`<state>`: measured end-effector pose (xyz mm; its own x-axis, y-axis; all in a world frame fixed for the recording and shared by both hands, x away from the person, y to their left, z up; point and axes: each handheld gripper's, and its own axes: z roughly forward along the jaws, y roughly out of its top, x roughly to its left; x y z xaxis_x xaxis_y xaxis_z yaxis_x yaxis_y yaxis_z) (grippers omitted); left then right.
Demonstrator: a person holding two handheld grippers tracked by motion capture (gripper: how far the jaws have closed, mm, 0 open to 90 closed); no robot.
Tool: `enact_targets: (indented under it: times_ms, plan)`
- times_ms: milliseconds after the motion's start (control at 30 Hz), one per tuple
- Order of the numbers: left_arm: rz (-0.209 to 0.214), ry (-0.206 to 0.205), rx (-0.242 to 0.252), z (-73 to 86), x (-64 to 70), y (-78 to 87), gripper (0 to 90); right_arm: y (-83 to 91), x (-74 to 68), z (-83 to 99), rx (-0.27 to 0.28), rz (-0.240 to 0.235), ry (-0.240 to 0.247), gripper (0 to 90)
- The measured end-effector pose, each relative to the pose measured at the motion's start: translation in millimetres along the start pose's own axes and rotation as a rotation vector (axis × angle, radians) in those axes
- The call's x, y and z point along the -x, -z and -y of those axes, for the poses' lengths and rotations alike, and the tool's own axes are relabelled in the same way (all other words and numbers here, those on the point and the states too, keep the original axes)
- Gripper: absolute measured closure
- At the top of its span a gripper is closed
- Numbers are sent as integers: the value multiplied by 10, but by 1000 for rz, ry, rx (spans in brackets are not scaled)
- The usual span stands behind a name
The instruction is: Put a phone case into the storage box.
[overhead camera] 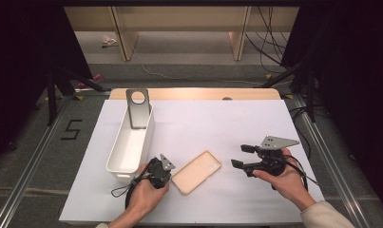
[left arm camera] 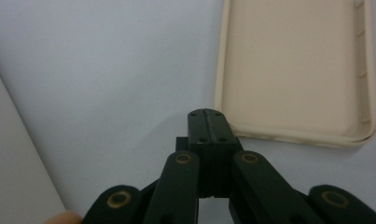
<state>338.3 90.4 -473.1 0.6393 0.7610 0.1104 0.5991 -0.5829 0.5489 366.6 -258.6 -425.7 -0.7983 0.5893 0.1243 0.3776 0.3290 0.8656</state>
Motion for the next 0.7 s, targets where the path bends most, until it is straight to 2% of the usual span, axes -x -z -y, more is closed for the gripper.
enact_targets:
  times_ms: [400, 600, 700]
  plan:
    - [-27, -49, -18, -72, 22, -86, 896, 6, 4, 0, 3, 0, 1, 278]
    - [-17, -68, -15, -70, 24, -86, 896, 9, 4, -1, 3, 0, 1, 277]
    - [12, -57, -14, -69, 46, -74, 896, 12, 6, -3, 5, -1, 1, 278]
